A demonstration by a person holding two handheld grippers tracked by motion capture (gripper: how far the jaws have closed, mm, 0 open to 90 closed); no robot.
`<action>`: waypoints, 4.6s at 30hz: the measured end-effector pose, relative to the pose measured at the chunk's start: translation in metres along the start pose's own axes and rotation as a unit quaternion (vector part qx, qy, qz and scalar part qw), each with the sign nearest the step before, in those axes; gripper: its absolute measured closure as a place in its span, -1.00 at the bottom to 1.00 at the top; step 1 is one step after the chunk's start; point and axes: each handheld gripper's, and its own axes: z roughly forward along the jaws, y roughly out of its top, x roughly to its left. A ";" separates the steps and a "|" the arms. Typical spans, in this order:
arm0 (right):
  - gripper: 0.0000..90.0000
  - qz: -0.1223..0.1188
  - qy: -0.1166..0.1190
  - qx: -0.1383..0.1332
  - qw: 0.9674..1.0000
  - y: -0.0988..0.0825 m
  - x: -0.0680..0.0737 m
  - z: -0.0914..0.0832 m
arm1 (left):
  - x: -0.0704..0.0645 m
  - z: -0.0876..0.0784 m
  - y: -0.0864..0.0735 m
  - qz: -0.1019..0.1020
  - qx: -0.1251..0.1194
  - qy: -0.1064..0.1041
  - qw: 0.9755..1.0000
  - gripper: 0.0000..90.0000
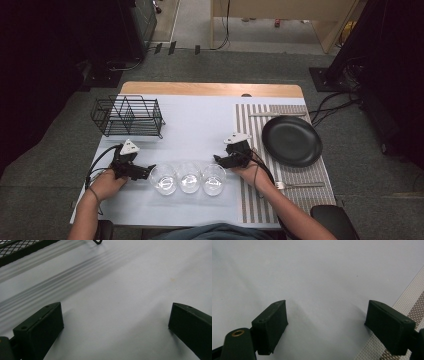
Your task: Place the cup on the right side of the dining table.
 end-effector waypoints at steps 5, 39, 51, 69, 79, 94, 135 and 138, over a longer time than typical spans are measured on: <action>-0.62 0.000 -0.001 -0.001 1.000 0.000 0.000 0.000 | 0.000 0.000 0.000 -0.001 0.000 0.000 1.000 -1.00; -0.40 0.027 0.046 0.044 0.998 0.019 -0.010 -0.008 | 0.000 0.000 0.000 0.000 -0.001 0.001 1.000 -1.00; -0.14 0.052 0.074 0.044 0.995 0.024 -0.023 -0.021 | 0.000 0.000 0.000 0.000 -0.001 0.000 1.000 -1.00; -0.07 0.036 0.076 0.035 0.996 0.030 -0.019 -0.038 | 0.000 0.000 -0.001 0.000 -0.002 0.000 1.000 -1.00; 0.05 0.043 0.101 0.032 0.993 0.031 -0.013 -0.047 | 0.000 0.000 -0.001 0.000 -0.003 0.000 1.000 -1.00; 0.08 0.027 0.116 0.023 0.993 0.035 -0.004 -0.062 | 0.000 0.000 -0.001 -0.001 -0.004 0.001 1.000 -1.00; 0.17 0.003 0.161 0.000 0.987 0.038 0.017 -0.084 | 0.000 0.000 -0.002 0.000 -0.006 0.001 1.000 -1.00; 0.12 0.001 0.164 0.001 0.987 0.038 0.018 -0.083 | 0.000 0.000 -0.002 0.000 -0.006 0.001 1.000 -1.00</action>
